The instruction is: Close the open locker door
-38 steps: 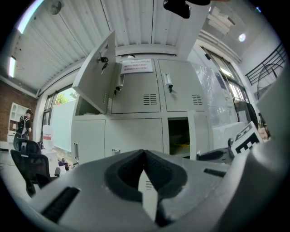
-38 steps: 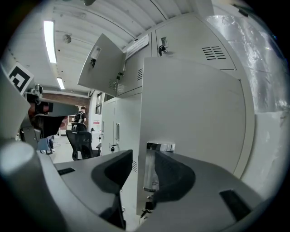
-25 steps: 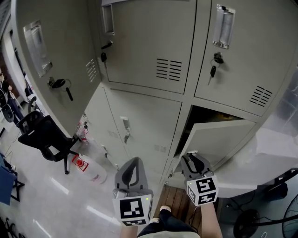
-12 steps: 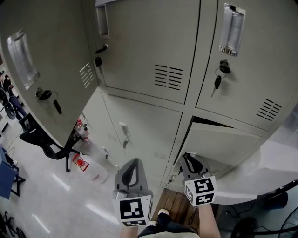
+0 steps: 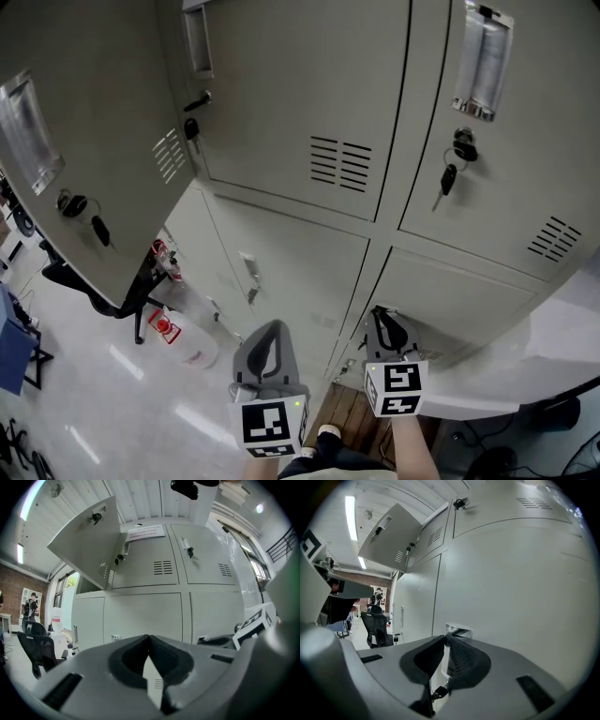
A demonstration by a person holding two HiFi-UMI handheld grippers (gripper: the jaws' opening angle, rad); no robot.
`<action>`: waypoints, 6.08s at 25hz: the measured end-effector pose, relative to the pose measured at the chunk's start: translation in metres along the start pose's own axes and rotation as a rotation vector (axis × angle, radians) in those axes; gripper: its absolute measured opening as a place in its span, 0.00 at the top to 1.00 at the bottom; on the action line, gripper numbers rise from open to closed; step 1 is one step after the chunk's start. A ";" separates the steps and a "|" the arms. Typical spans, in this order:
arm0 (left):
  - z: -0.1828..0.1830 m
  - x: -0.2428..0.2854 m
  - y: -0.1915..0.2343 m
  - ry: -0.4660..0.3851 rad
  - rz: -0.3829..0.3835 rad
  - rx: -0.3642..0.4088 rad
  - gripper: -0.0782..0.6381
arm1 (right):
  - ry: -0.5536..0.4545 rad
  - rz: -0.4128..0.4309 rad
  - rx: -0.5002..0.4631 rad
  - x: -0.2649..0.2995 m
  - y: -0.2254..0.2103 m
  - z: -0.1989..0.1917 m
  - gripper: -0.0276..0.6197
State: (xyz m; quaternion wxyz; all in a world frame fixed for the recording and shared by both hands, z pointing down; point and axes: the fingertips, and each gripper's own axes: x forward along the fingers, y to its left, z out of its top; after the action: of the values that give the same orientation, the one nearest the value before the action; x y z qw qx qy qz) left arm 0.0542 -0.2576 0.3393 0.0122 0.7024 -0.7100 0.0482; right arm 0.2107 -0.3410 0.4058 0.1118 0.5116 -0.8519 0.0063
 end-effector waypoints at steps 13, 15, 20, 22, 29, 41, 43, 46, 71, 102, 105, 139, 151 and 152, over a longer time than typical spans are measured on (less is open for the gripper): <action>-0.002 0.011 0.001 0.011 0.014 0.000 0.89 | -0.010 -0.037 0.006 0.009 -0.007 0.002 0.88; -0.002 0.011 0.002 0.009 0.017 0.011 0.89 | -0.013 -0.040 0.012 0.009 -0.006 0.001 0.88; 0.001 0.011 -0.001 0.006 0.009 -0.003 0.89 | -0.030 -0.030 0.035 0.006 -0.004 0.002 0.88; 0.000 0.011 0.000 0.002 0.006 0.017 0.89 | -0.037 -0.016 0.070 0.004 -0.003 0.000 0.88; -0.001 0.009 -0.003 0.007 0.004 -0.006 0.89 | 0.005 -0.008 0.155 -0.005 -0.012 -0.020 0.88; 0.008 -0.015 0.025 -0.017 0.101 0.004 0.89 | -0.214 0.242 0.036 -0.022 0.064 0.087 0.88; 0.014 -0.026 0.038 -0.026 0.151 -0.004 0.89 | -0.269 0.303 0.022 -0.026 0.086 0.113 0.88; 0.023 -0.049 0.069 -0.050 0.268 0.007 0.89 | -0.353 0.428 -0.002 -0.029 0.127 0.147 0.86; 0.054 -0.234 0.218 -0.075 0.777 0.040 0.89 | -0.548 0.676 -0.054 -0.059 0.329 0.239 0.70; 0.048 -0.242 0.284 -0.084 0.684 0.067 0.89 | -0.554 0.501 -0.120 -0.021 0.383 0.259 0.74; 0.055 -0.240 0.296 -0.096 0.693 0.076 0.89 | -0.563 0.493 -0.121 -0.015 0.392 0.262 0.75; 0.044 -0.122 0.426 -0.201 0.803 0.080 0.89 | -0.779 0.430 -0.131 0.112 0.461 0.311 0.75; 0.032 -0.076 0.462 -0.222 0.751 0.049 0.89 | -0.798 0.354 -0.179 0.155 0.466 0.318 0.75; 0.032 -0.073 0.465 -0.225 0.740 0.046 0.89 | -0.796 0.342 -0.184 0.158 0.466 0.319 0.75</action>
State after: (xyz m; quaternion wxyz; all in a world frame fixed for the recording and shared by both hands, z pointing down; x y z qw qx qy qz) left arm -0.4073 -0.1837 0.2772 -0.0998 0.4000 -0.9110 -0.0121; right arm -0.3262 -0.2965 0.1747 -0.1825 0.3135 -0.8981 -0.2488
